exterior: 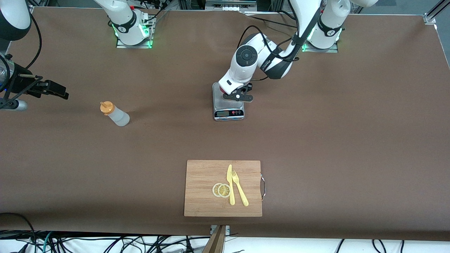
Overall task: Add sauce to pink cup with both arms
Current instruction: 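Lower the pink cup onto the scale and open the left gripper, then withdraw the left gripper from the cup back to its side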
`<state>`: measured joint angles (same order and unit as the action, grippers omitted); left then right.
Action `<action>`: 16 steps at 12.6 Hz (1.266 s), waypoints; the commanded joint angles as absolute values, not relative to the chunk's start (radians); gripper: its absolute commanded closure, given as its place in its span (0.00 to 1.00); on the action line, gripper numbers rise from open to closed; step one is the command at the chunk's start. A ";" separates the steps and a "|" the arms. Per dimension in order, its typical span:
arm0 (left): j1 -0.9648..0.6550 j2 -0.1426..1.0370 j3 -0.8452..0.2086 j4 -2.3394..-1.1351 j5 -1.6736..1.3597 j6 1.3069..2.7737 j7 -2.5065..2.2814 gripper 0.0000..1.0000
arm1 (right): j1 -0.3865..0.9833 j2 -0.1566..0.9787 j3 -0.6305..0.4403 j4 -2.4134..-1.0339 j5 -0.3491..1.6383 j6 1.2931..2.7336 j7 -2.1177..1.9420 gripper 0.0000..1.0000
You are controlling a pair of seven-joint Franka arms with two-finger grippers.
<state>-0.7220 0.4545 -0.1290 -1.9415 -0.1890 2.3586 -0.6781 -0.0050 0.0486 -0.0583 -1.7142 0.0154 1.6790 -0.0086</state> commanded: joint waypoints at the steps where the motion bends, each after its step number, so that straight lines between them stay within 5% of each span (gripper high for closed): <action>1: -0.733 0.428 -0.117 -1.937 -0.163 2.352 -0.704 0.00 | -0.002 0.048 -0.058 -1.701 0.025 1.643 -0.014 0.00; 8: -0.674 0.309 -0.118 -1.939 -0.158 2.185 -0.690 0.00 | 0.002 0.064 -0.055 -1.651 0.026 1.568 -0.023 0.00; 16: -0.346 0.083 -0.120 -1.939 -0.158 1.956 -0.616 0.00 | -0.002 0.066 -0.054 -1.666 0.009 1.549 -0.178 0.00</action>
<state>-0.4281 0.1474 -0.1064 -1.9253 -0.1780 2.0041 -0.6654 0.0020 0.0623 -0.0537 -1.6783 0.0146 1.5700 -0.1076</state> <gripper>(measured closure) 0.000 0.000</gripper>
